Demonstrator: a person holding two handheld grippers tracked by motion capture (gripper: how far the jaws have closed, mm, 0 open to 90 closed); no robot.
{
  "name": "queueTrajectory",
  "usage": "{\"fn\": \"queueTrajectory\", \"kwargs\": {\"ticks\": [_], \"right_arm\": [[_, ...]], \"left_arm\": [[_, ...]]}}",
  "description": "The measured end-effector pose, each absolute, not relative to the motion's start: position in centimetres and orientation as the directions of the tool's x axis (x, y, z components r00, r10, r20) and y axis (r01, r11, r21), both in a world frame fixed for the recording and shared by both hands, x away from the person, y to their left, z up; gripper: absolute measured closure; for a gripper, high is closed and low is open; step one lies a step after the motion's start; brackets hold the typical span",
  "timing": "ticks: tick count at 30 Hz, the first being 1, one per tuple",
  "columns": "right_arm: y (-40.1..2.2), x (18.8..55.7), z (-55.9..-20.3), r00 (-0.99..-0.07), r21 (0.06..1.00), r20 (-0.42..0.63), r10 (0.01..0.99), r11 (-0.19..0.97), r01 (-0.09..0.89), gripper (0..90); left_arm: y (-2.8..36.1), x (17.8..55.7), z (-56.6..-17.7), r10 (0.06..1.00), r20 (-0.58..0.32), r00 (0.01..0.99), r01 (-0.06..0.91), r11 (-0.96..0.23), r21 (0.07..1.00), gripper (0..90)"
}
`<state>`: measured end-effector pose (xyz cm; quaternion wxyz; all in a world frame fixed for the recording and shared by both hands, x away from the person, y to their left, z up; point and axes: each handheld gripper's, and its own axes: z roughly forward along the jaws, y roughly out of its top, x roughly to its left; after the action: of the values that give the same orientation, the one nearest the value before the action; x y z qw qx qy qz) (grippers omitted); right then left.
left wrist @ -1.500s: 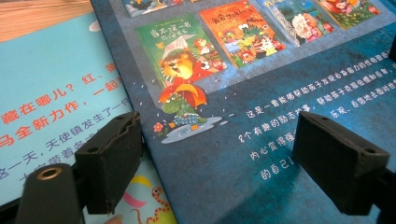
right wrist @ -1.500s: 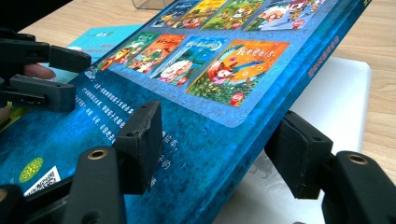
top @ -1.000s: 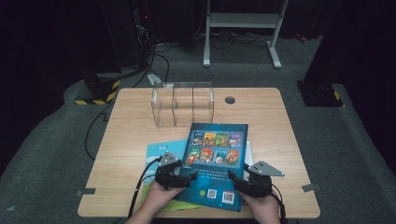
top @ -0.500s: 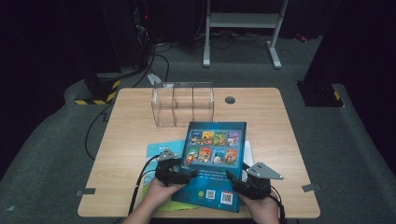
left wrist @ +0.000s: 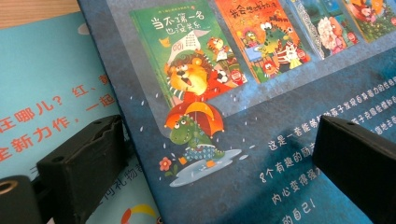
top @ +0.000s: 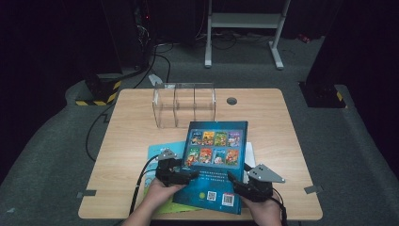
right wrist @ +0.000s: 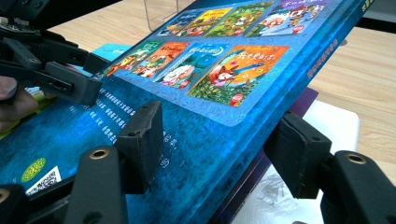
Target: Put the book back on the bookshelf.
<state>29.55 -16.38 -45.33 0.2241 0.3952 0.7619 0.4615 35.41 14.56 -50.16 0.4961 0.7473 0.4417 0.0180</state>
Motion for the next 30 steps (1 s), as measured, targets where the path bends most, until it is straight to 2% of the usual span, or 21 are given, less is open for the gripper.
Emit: {"fn": "queueTrajectory", "kwargs": {"ticks": [9, 22, 30], "right_arm": [[-16.4, 29.6, -45.3, -0.593, 0.884, 0.022, 0.805, 0.261, 0.387, 38.7], [-16.4, 30.3, -45.1, -0.596, 0.872, 0.059, 0.801, 0.249, 0.421, 38.7], [-16.1, 30.6, -43.8, -0.59, 0.892, 0.037, 0.807, 0.239, 0.384, 43.0]], "left_arm": [[14.2, 35.4, -50.0, 0.664, -0.426, 0.615, 0.646, -0.114, 0.755, 3.5], [14.8, 34.1, -48.3, 0.732, -0.316, 0.604, 0.566, -0.115, 0.817, 14.6], [15.1, 33.3, -47.0, 0.761, -0.262, 0.593, 0.494, -0.087, 0.865, 21.3]]}}
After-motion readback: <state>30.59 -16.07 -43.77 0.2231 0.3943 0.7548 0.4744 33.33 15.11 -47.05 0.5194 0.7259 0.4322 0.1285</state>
